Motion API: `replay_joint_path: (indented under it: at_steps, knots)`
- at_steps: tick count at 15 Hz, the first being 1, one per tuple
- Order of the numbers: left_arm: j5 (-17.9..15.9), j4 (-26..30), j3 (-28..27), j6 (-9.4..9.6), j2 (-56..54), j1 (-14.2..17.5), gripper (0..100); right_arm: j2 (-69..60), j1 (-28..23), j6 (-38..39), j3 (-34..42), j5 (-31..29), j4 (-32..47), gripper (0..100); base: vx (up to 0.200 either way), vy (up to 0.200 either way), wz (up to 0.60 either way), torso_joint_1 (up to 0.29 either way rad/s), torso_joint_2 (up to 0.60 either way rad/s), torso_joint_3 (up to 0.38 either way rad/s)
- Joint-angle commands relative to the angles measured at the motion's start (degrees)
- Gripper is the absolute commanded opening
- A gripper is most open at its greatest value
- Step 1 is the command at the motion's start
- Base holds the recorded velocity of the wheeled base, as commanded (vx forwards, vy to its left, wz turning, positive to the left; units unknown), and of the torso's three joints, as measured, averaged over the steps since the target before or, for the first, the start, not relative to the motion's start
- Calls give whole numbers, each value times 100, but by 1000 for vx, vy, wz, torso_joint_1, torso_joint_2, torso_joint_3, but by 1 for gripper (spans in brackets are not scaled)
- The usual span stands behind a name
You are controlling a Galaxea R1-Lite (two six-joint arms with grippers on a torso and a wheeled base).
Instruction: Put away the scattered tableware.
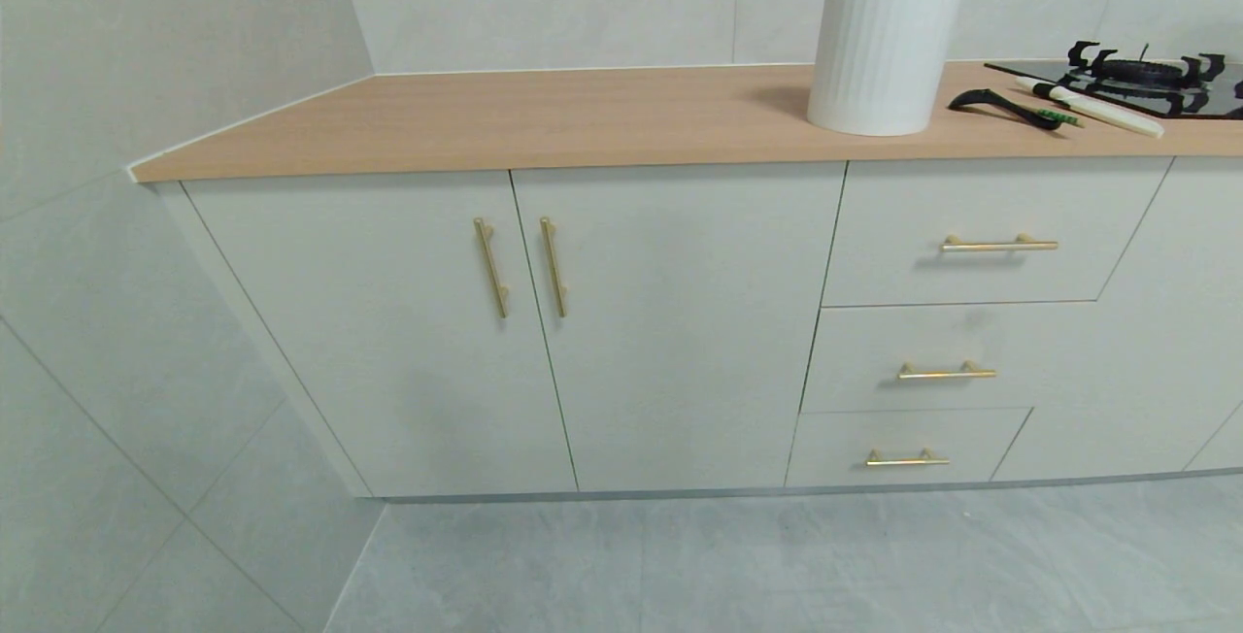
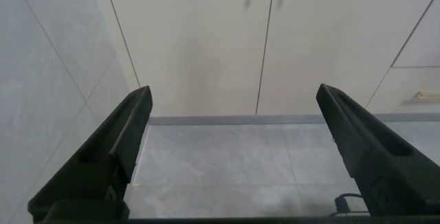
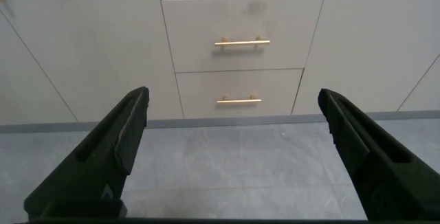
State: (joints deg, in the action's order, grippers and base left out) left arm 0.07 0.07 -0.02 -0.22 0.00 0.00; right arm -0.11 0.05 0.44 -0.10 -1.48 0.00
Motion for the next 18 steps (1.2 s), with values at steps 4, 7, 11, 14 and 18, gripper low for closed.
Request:
replay_joint_path:
  at_steps: [4,7,11,14,18]
  knots:
    - [1,-7,2,-13,9,0,100,11,4,0,1,-2,0,100,0,-150,0,5,1,4]
    - [1,-7,2,-13,9,0,100,11,13,9,1,-2,0,100,0,-200,0,3,1,2]
    - [1,-7,2,-4,0,0,100,11,4,9,1,-2,0,100,0,-200,0,4,2,1]
    - [1,-7,2,-13,9,0,100,11,4,9,1,-2,0,100,0,-133,0,-3,-2,0]
    - [1,-7,2,-13,9,0,100,11,4,9,1,-2,0,100,0,0,0,0,0,0]
